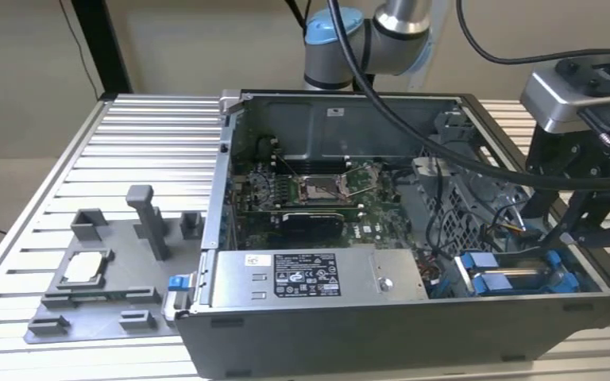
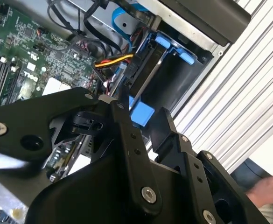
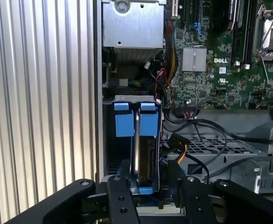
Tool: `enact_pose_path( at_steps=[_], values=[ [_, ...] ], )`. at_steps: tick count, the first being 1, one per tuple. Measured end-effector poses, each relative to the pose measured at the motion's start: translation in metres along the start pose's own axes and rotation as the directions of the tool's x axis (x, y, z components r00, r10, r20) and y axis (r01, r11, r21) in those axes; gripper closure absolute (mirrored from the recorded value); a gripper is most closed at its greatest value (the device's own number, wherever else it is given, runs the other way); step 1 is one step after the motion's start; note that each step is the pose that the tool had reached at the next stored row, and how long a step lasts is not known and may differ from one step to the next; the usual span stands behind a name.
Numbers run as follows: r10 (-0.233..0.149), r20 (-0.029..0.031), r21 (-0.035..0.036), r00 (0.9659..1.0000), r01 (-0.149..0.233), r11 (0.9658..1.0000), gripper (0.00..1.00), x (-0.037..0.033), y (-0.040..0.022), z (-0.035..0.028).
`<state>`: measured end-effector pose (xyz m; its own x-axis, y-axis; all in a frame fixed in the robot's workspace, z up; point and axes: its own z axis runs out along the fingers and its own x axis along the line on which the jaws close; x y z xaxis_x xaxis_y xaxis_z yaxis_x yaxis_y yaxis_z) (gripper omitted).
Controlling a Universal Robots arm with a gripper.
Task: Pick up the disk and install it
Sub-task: 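Insert the disk into the insertion slot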
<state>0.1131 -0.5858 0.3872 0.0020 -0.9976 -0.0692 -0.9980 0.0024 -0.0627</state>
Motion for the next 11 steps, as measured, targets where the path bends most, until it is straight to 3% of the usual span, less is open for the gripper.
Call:
enact_pose_path(
  at_steps=[5,11],
  values=[
    [0.0,-0.0001,0.0,1.0,0.0,1.0,0.0,-0.0076,-0.0099,0.0074],
    [0.0,0.0001,0.0001,1.0,0.0,1.0,0.0,-0.0177,-0.0116,0.0191]
  ],
)
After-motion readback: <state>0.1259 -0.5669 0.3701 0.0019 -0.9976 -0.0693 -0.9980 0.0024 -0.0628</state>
